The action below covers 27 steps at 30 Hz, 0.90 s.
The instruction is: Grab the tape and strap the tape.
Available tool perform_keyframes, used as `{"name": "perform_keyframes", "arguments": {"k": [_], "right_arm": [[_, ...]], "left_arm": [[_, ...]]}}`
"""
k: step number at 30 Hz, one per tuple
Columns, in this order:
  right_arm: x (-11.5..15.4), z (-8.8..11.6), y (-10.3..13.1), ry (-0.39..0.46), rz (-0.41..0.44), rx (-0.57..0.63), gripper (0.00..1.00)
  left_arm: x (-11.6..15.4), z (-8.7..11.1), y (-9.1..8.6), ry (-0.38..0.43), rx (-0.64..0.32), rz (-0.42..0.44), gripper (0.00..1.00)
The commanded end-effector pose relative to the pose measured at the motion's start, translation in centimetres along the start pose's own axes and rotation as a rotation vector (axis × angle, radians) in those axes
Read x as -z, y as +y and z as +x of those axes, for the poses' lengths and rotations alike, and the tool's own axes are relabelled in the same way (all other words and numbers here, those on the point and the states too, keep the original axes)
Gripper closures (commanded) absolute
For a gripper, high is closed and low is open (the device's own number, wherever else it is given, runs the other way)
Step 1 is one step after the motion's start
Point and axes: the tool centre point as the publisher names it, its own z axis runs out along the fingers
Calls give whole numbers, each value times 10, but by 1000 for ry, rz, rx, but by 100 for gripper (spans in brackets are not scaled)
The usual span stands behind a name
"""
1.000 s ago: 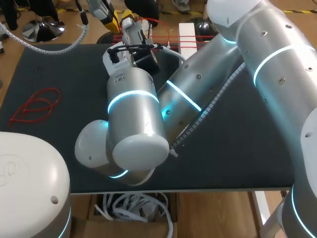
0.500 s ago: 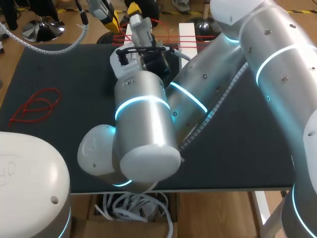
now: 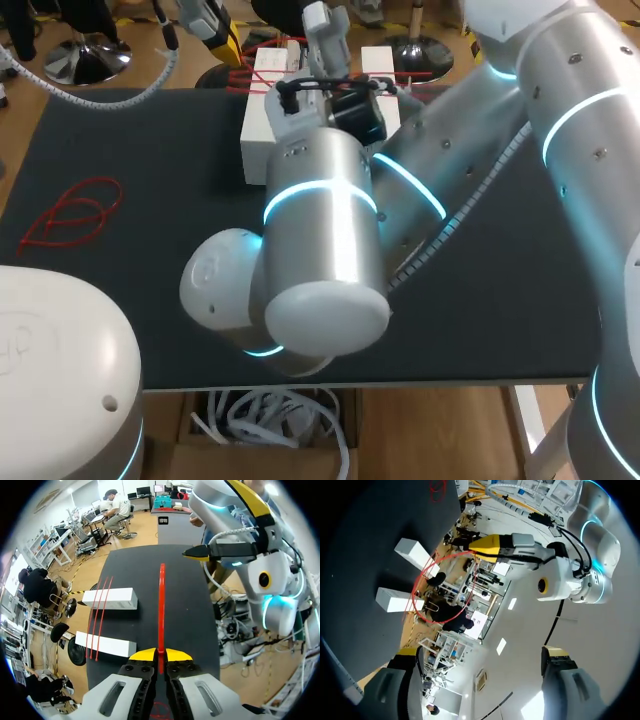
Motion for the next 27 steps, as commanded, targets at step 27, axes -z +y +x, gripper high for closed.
{"name": "perform_keyframes", "arguments": {"k": [27], "right_arm": [[-3, -2, -8, 1, 7, 44, 0]], "left_arm": [[-65, -6, 244, 48, 667, -81, 100]]}}
